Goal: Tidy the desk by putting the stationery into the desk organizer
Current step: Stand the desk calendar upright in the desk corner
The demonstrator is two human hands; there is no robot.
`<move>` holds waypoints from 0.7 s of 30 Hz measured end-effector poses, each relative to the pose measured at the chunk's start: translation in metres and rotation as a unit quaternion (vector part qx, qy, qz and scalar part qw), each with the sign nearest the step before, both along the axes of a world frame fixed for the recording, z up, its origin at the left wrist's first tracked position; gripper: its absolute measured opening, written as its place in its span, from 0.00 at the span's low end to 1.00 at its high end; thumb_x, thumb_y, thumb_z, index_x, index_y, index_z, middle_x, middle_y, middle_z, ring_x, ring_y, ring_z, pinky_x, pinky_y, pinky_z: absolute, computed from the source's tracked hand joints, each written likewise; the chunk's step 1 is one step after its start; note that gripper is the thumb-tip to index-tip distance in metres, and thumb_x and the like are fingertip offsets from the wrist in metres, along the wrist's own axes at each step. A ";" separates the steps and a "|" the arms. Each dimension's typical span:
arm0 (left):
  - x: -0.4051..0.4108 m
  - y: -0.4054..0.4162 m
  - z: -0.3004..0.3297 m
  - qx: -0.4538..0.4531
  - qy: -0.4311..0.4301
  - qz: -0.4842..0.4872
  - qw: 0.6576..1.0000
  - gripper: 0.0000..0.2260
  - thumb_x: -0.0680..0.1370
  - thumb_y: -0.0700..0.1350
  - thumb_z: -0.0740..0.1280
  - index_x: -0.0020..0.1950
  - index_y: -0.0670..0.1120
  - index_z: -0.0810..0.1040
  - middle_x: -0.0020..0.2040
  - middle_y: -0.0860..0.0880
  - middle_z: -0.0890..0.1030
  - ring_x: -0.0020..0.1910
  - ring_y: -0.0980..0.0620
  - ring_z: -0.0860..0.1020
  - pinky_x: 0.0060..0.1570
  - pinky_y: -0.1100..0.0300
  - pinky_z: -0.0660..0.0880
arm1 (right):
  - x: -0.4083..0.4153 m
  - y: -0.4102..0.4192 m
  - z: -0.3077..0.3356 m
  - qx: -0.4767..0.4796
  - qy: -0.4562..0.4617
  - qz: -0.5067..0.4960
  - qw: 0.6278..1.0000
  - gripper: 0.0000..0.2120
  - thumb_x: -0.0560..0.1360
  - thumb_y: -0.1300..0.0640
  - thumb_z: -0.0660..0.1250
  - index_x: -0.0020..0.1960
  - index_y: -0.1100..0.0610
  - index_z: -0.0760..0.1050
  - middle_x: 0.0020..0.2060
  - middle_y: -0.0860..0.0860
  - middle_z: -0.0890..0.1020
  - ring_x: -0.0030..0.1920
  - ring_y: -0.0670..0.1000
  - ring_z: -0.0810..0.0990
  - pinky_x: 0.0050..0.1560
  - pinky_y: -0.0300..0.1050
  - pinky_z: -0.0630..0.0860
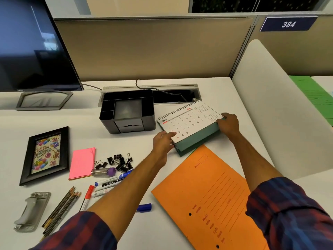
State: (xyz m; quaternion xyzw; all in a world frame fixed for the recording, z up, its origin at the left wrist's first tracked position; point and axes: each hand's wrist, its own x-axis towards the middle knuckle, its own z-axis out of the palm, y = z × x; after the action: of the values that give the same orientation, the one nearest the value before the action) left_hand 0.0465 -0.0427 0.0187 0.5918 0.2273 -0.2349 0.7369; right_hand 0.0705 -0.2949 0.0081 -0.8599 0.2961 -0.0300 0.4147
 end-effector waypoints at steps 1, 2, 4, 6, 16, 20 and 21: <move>0.003 0.001 0.001 -0.002 0.004 -0.002 1.000 0.13 0.79 0.38 0.65 0.63 0.41 0.71 0.60 0.42 0.80 0.57 0.44 0.79 0.61 0.48 0.76 | 0.002 -0.002 0.001 0.019 -0.001 -0.016 1.000 0.22 0.77 0.62 0.64 0.70 0.65 0.69 0.67 0.61 0.74 0.66 0.60 0.73 0.62 0.48 0.71; 0.006 0.003 0.001 -0.001 0.011 -0.003 1.000 0.10 0.79 0.36 0.65 0.60 0.40 0.72 0.59 0.42 0.80 0.55 0.44 0.79 0.59 0.49 0.77 | 0.004 -0.004 0.001 0.034 0.000 -0.030 0.999 0.20 0.78 0.63 0.63 0.69 0.65 0.70 0.67 0.60 0.74 0.65 0.60 0.74 0.61 0.47 0.72; 0.011 0.003 0.001 0.003 0.022 -0.010 1.000 0.07 0.78 0.33 0.65 0.56 0.39 0.73 0.58 0.40 0.80 0.50 0.46 0.80 0.57 0.50 0.78 | 0.008 -0.007 0.001 0.063 0.009 -0.048 0.997 0.12 0.77 0.64 0.61 0.57 0.66 0.76 0.56 0.60 0.79 0.57 0.59 0.76 0.50 0.45 0.73; 0.014 0.000 0.000 0.021 0.018 -0.031 0.999 0.06 0.78 0.31 0.64 0.52 0.39 0.74 0.59 0.41 0.79 0.49 0.47 0.78 0.53 0.52 0.79 | 0.011 -0.008 0.001 0.084 0.022 -0.058 0.995 0.06 0.77 0.65 0.59 0.44 0.65 0.72 0.43 0.58 0.76 0.42 0.55 0.73 0.35 0.43 0.65; 0.020 -0.008 -0.002 0.115 -0.049 -0.116 0.985 0.19 0.76 0.26 0.62 0.61 0.44 0.67 0.69 0.42 0.73 0.66 0.42 0.71 0.57 0.50 0.77 | 0.003 -0.027 0.014 0.058 0.030 -0.005 0.998 0.14 0.80 0.63 0.56 0.63 0.64 0.72 0.61 0.58 0.77 0.53 0.53 0.73 0.39 0.41 0.70; 0.024 -0.016 0.009 0.150 -0.108 -0.138 0.973 0.23 0.76 0.25 0.60 0.67 0.43 0.65 0.70 0.42 0.72 0.67 0.43 0.70 0.52 0.54 0.79 | -0.004 -0.037 0.018 0.075 0.021 -0.025 0.997 0.16 0.79 0.64 0.55 0.66 0.61 0.68 0.63 0.57 0.75 0.54 0.52 0.71 0.42 0.42 0.69; 0.026 -0.018 0.012 0.153 -0.123 -0.142 0.970 0.22 0.76 0.26 0.60 0.68 0.42 0.64 0.69 0.42 0.72 0.66 0.44 0.70 0.49 0.56 0.79 | -0.005 -0.040 0.019 0.076 0.018 -0.029 0.997 0.16 0.79 0.65 0.55 0.65 0.61 0.68 0.63 0.57 0.75 0.54 0.52 0.72 0.42 0.41 0.69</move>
State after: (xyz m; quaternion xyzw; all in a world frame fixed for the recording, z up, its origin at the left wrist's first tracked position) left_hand 0.0727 -0.0610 0.0307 0.7479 0.0822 -0.2251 0.6190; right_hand 0.0653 -0.3345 0.0274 -0.8173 0.3298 -0.0039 0.4725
